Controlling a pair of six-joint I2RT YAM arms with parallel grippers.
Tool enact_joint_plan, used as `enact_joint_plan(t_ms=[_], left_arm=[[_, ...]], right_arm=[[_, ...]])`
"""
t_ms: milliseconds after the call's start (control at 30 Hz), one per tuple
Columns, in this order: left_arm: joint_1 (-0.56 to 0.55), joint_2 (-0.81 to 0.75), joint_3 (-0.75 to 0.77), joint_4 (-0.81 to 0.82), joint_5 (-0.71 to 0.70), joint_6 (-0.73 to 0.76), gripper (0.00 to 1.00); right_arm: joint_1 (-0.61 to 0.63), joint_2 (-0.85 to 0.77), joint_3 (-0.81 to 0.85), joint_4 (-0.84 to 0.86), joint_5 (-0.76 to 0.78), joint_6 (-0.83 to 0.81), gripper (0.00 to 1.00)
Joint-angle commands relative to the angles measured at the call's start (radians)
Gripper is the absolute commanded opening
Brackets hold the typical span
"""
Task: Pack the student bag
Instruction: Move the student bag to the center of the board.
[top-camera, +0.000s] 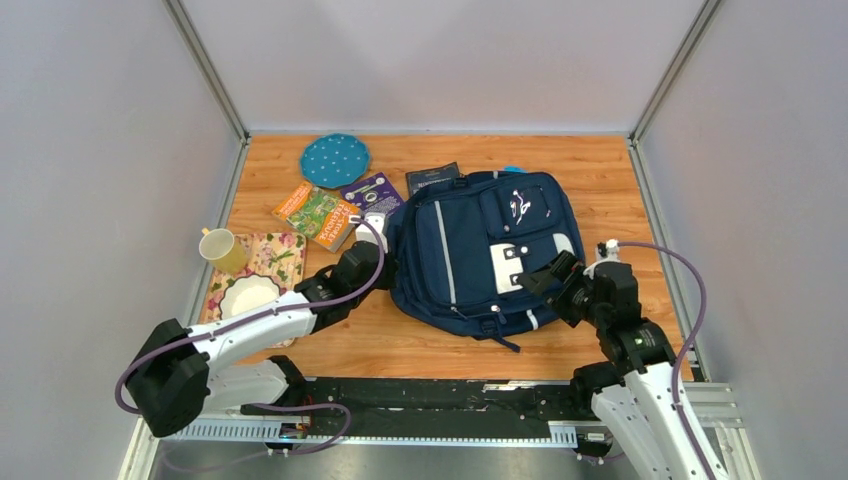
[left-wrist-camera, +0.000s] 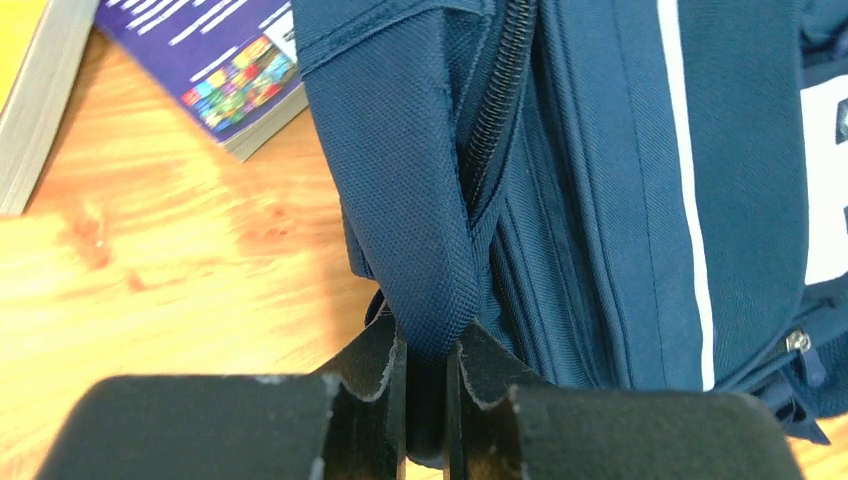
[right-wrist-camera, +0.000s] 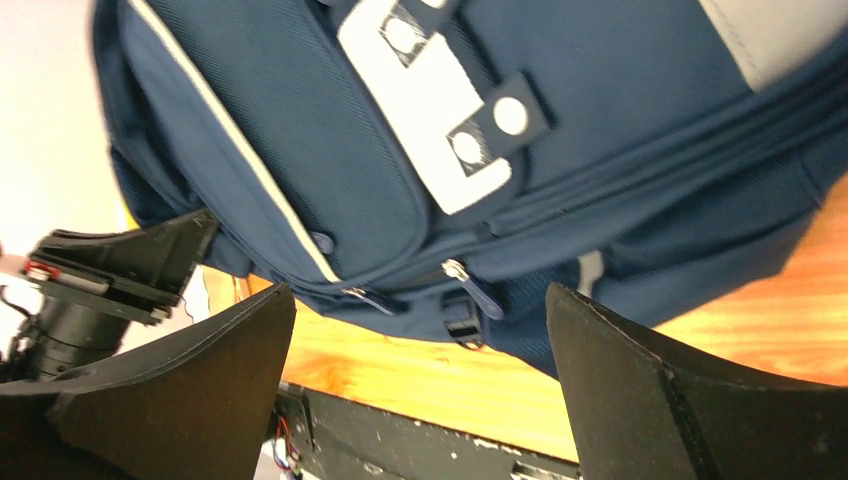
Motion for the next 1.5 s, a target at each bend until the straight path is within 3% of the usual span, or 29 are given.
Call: enact_joint_plan(t_ms=[0,267,633,767,833,967,1200,1333,1467], left_arm=[[0.011,-0.058,-0.002,0.047,-0.161,-0.124,0.00],[0.014,-0.033,0.003,-0.076,-0.146,-0.206,0.00],[0.025,-0.019,0.004,-0.138,-0.131,-0.218,0.00],[0.026,-0.088,-0.051,0.028,0.012,-0.073,0.00],[0.025,-0.131,-0.039,0.086,0.139,-0.014,0.00],[0.025,-0.161,0.070,0.128,0.307,0.153,0.00],[0.052,-0.122,0.444,0.054,0.281,0.392,0.00],[0.054,-0.239,0.452,-0.005,0.182,0.409,0.00],[0.054,-0.396,0.345,-0.128,0.131,0.339,0.00]], right_arm=[[0.005,0.007,-0.053,0.014,-0.101,0.027,1.00],[0.017,0.018,-0.208,0.023,-0.081,0.115,1.00],[0.037,0.009,-0.211,-0.012,-0.015,0.108,1.00],[0.037,-0.043,-0.070,-0.052,0.106,-0.004,1.00],[0.033,-0.059,0.055,-0.087,0.276,-0.071,1.00],[0.036,0.016,0.253,-0.103,0.466,-0.191,1.00],[0.021,0.263,0.476,-0.068,0.497,-0.282,1.00],[0.008,0.313,0.511,-0.011,0.477,-0.300,1.00],[-0.028,0.366,0.520,0.086,0.392,-0.311,1.00]])
